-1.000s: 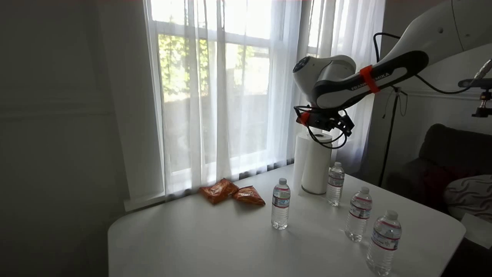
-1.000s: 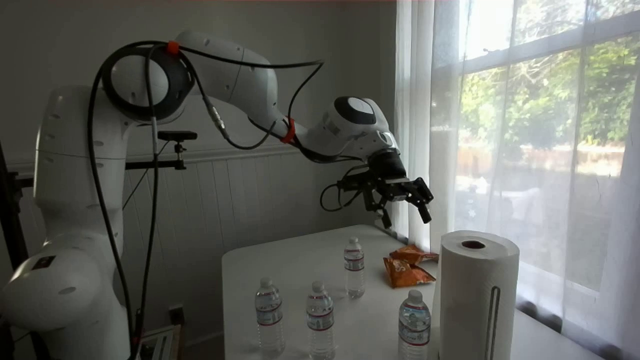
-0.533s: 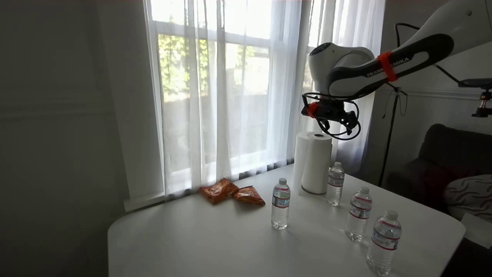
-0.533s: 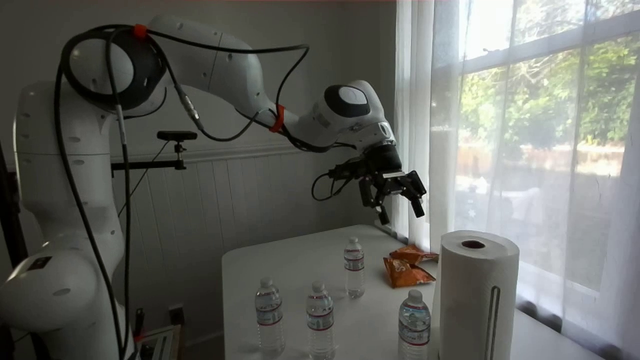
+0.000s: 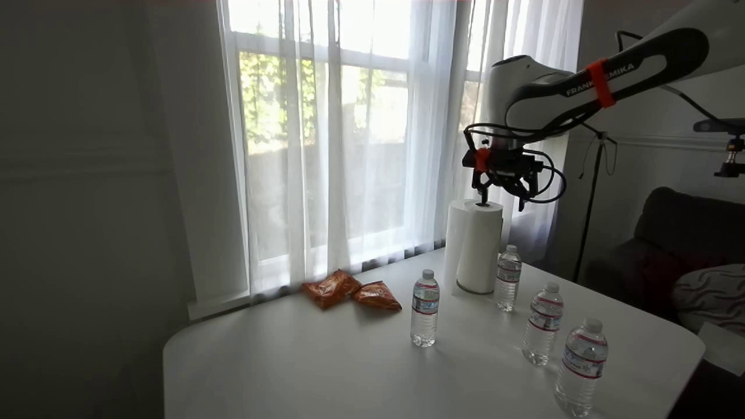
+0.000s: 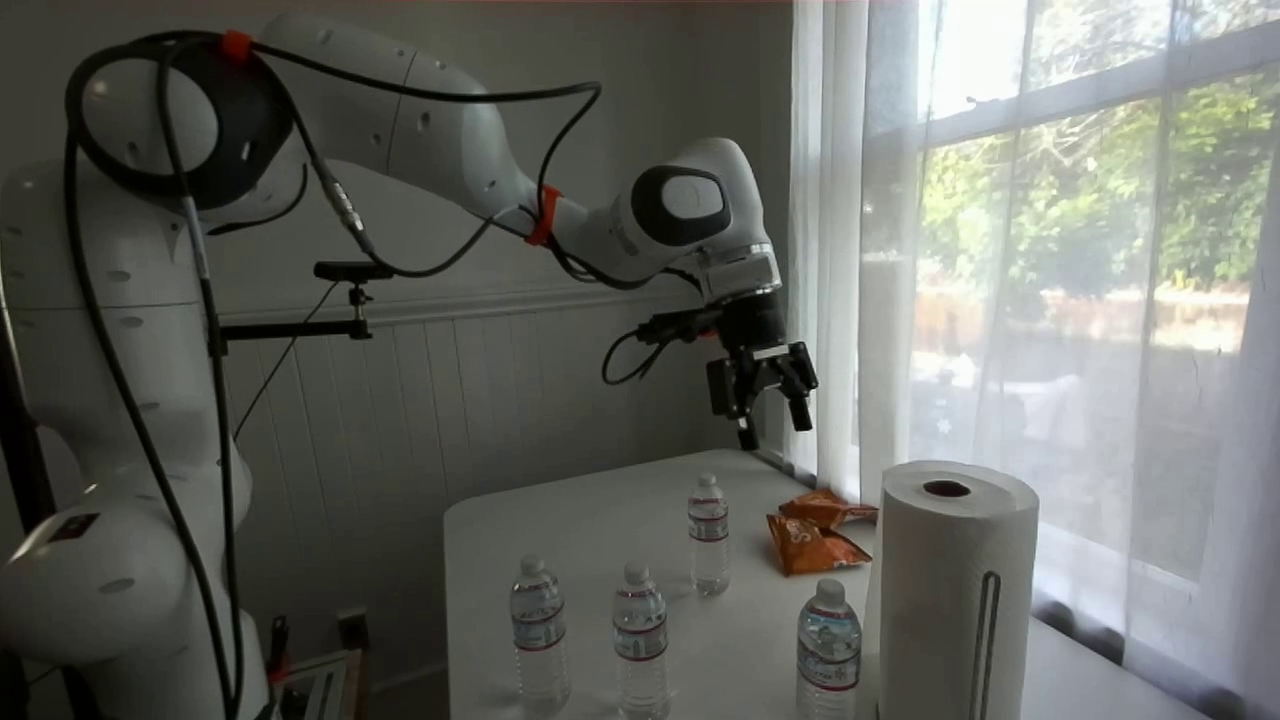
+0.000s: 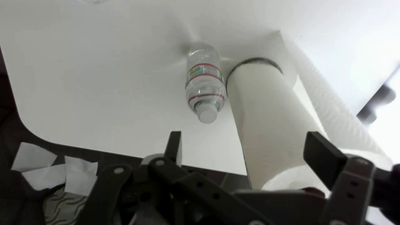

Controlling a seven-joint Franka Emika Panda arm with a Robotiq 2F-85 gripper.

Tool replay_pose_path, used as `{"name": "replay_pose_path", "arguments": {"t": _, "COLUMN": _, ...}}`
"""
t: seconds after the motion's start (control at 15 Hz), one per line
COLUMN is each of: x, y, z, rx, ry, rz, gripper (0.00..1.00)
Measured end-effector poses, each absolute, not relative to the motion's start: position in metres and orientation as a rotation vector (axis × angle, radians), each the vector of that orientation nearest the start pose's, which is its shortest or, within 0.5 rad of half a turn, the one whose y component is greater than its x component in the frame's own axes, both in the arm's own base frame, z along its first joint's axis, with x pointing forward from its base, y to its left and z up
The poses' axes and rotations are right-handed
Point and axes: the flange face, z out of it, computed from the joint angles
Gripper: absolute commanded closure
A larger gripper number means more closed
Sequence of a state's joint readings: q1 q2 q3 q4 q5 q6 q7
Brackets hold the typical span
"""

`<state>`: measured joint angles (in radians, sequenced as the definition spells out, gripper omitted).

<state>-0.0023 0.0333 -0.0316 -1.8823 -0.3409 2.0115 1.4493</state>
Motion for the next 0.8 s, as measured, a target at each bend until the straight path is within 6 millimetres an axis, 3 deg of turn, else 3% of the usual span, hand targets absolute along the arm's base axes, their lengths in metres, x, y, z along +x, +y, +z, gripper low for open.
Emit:
{"name": "replay_pose_path", "arguments": {"t": 0.27, "x": 0.569, "y": -0.031, "z": 0.496, "rx": -2.659, "ry": 1.849, "rz": -0.248, "gripper": 0.00}}
{"name": "replay_pose_path", "arguments": {"t": 0.53, "x": 0.551, "y": -0.033, "z": 0.489, "rx": -2.801, "ry": 1.796, "rz": -0.054, "gripper": 0.00}}
{"name": "replay_pose_path", "arguments": {"t": 0.8, "x": 0.545, "y": -0.033, "z": 0.484, "rx": -2.967, "ry": 1.671, "rz": -0.007, "gripper": 0.00}}
